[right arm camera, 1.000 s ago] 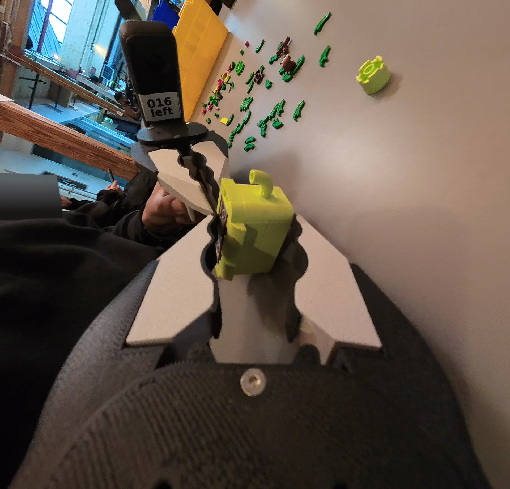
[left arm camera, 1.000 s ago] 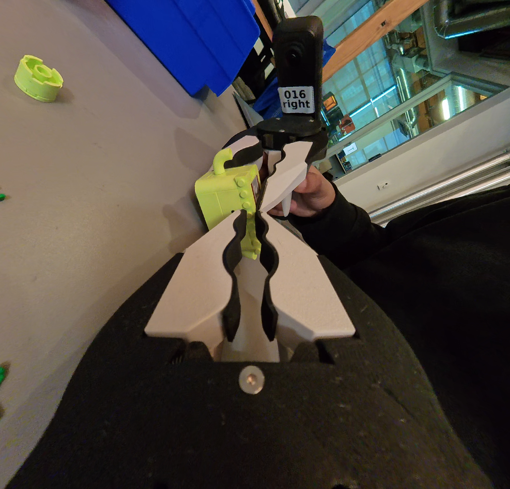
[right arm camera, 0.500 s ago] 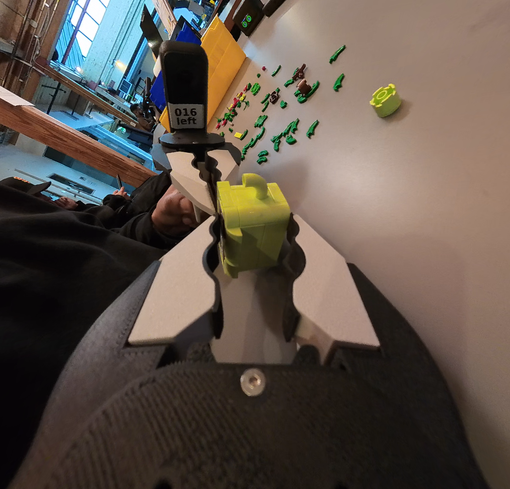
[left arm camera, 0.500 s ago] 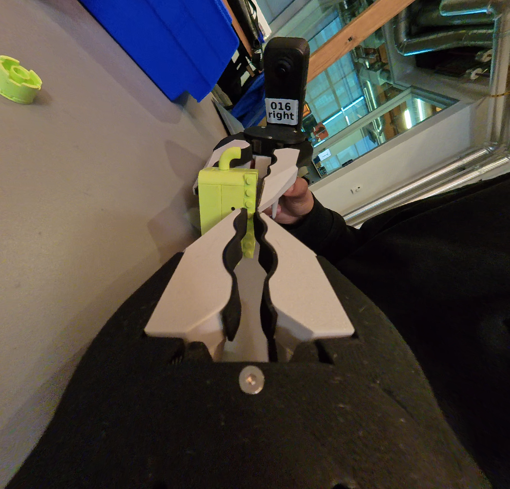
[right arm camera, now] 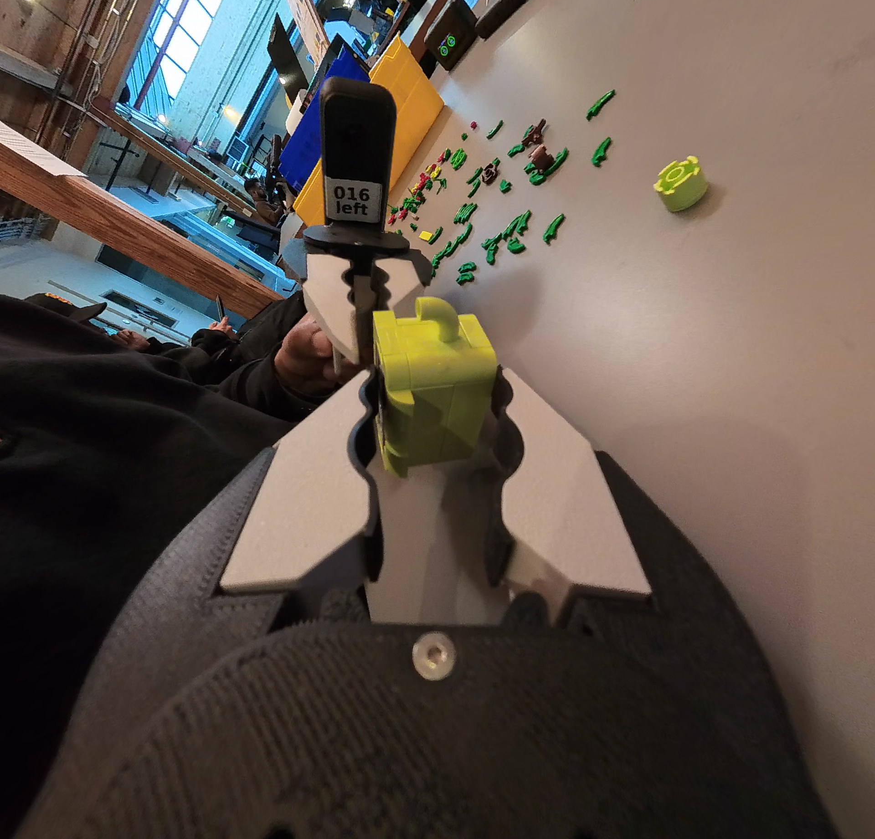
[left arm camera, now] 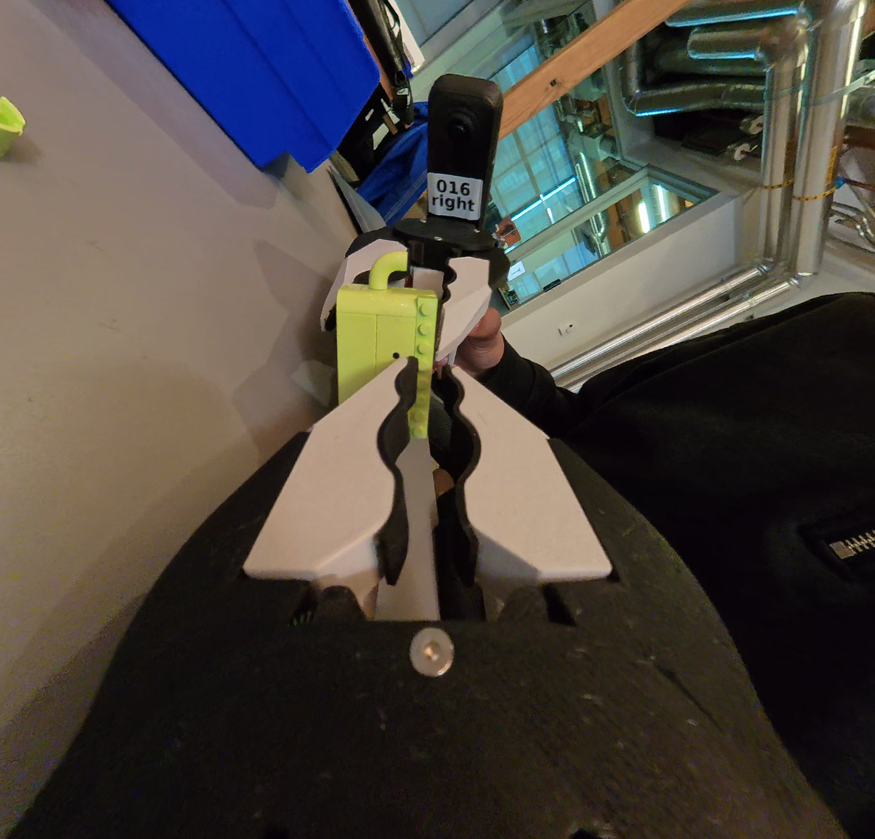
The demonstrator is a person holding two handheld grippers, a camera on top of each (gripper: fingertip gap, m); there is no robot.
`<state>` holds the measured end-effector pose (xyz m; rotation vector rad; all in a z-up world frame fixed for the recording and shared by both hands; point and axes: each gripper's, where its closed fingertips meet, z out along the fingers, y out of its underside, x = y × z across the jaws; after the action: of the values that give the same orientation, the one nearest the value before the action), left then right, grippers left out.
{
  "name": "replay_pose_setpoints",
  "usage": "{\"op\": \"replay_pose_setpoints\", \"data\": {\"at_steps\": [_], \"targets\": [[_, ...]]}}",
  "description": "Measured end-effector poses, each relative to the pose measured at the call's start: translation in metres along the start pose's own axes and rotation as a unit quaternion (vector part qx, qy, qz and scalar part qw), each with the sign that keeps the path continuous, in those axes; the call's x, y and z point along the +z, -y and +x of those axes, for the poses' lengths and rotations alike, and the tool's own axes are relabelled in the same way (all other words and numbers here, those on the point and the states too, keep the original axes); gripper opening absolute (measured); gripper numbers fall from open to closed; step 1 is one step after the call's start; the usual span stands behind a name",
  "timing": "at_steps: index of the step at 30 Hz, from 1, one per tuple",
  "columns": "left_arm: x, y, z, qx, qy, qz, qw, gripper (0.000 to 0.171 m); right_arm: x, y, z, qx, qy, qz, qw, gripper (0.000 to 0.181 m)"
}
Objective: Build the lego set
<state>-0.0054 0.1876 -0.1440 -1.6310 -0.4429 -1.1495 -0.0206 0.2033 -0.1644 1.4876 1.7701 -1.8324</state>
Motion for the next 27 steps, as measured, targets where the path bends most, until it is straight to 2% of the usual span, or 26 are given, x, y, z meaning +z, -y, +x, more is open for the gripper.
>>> {"op": "replay_pose_setpoints", "data": {"at_steps": [4, 8, 11, 16, 20, 27], "targets": [[0.003, -0.002, -0.005, 0.014, 0.027, -0.004, 1.000, 0.011, 0.000, 0.001, 0.000, -0.003, -0.001, 0.004, 1.000, 0.047], [0.003, -0.002, -0.005, 0.030, 0.034, -0.001, 0.999, 0.021, 0.000, 0.002, 0.002, -0.008, -0.017, 0.009, 1.000, 0.047], [0.002, 0.001, -0.007, 0.056, 0.061, 0.014, 0.996, 0.008, 0.001, 0.003, 0.002, -0.013, -0.022, 0.012, 1.000, 0.047], [0.001, 0.003, -0.009, 0.049, 0.064, 0.021, 0.997, 0.019, 0.005, -0.001, 0.007, -0.022, -0.053, 0.001, 0.998, 0.046], [0.000, 0.003, -0.016, 0.054, 0.094, 0.021, 0.994, 0.009, 0.005, 0.000, 0.009, -0.010, -0.058, 0.009, 0.998, 0.046], [0.000, 0.001, -0.017, 0.062, 0.102, 0.012, 0.993, 0.005, 0.005, -0.002, 0.011, 0.003, -0.061, 0.006, 0.998, 0.046]]}}
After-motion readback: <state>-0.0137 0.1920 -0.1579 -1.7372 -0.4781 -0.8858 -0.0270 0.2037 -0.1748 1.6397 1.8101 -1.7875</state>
